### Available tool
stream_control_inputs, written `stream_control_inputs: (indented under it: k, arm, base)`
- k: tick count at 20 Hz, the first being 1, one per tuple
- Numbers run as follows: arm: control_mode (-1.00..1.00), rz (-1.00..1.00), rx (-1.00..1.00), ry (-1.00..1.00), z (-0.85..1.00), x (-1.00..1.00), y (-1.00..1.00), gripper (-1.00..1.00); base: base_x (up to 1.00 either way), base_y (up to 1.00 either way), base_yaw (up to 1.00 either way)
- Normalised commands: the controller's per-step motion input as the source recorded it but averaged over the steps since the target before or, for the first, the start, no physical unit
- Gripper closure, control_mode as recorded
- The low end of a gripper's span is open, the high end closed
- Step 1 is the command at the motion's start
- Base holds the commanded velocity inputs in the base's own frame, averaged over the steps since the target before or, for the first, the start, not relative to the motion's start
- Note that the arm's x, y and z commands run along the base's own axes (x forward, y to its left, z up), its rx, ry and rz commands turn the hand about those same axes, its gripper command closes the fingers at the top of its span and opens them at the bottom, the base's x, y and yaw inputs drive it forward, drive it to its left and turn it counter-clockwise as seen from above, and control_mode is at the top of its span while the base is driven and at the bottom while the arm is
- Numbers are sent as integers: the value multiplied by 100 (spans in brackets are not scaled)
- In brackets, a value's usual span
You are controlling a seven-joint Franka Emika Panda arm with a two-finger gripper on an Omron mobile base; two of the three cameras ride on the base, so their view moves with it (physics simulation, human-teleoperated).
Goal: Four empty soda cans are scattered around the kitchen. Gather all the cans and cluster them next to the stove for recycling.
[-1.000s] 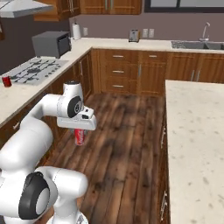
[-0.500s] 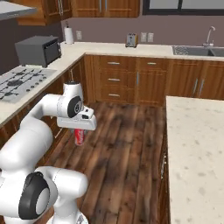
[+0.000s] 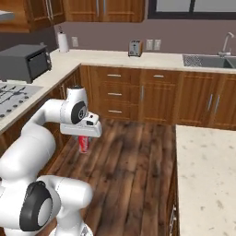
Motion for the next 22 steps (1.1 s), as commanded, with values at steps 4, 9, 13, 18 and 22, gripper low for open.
stream_control_inputs:
  k: [4, 9, 13, 18, 22]
  arm:
    - [100, 0, 0, 0, 0, 0, 0, 100]
    - [100, 0, 0, 0, 0, 0, 0, 100]
    - [100, 0, 0, 0, 0, 0, 0, 100]
    - [100, 0, 0, 0, 0, 0, 0, 100]
    - [100, 0, 0, 0, 0, 0, 0, 100]
  base:
    - [100, 0, 6]
    - [99, 5, 33]
    - [83, 15, 54]
    - [58, 19, 66]
    - [39, 34, 62]
